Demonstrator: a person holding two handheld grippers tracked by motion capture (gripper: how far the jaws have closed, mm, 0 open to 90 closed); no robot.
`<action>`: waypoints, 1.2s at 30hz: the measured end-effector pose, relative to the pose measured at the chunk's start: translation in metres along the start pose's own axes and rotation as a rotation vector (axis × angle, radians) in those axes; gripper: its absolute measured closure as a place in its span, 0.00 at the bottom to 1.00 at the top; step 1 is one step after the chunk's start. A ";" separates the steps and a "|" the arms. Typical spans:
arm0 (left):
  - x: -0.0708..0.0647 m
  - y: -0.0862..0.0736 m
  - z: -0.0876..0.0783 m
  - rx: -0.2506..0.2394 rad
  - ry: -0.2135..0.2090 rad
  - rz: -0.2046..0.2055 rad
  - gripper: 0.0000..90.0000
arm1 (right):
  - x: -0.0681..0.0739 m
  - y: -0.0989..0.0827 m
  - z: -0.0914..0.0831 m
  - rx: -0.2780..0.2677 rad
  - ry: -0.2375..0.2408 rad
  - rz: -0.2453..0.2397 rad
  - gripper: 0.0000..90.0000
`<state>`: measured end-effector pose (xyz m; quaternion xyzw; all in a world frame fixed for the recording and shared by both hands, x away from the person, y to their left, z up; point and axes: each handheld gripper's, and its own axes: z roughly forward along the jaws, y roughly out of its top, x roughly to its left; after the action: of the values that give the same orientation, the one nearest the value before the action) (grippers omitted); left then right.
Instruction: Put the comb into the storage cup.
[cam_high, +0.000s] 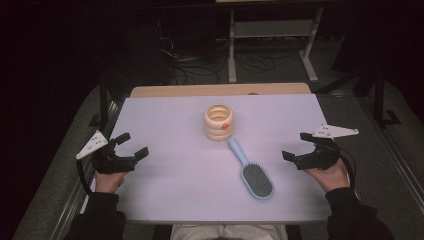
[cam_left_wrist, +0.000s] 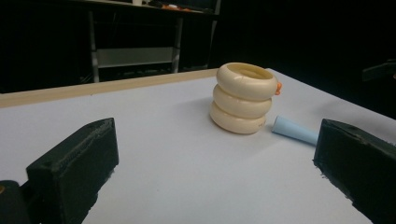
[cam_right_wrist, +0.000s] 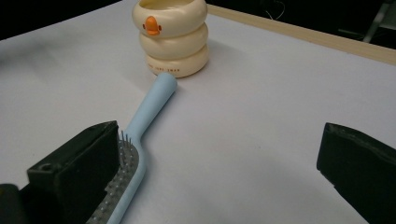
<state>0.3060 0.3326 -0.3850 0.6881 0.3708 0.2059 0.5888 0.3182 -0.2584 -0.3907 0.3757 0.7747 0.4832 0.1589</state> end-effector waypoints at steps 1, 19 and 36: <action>0.000 0.000 0.000 -0.003 0.000 -0.001 0.00 | 0.000 0.000 0.000 0.000 0.000 0.000 0.00; -0.003 -0.001 -0.003 -0.002 0.006 0.009 0.00 | 0.004 0.006 -0.004 0.007 0.018 -0.026 0.00; -0.006 -0.003 -0.007 -0.015 0.015 -0.004 0.00 | 0.012 0.028 -0.005 0.067 0.070 -0.056 0.00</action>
<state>0.2968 0.3327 -0.3851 0.6811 0.3752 0.2127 0.5917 0.3192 -0.2455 -0.3626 0.3418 0.8057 0.4653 0.1327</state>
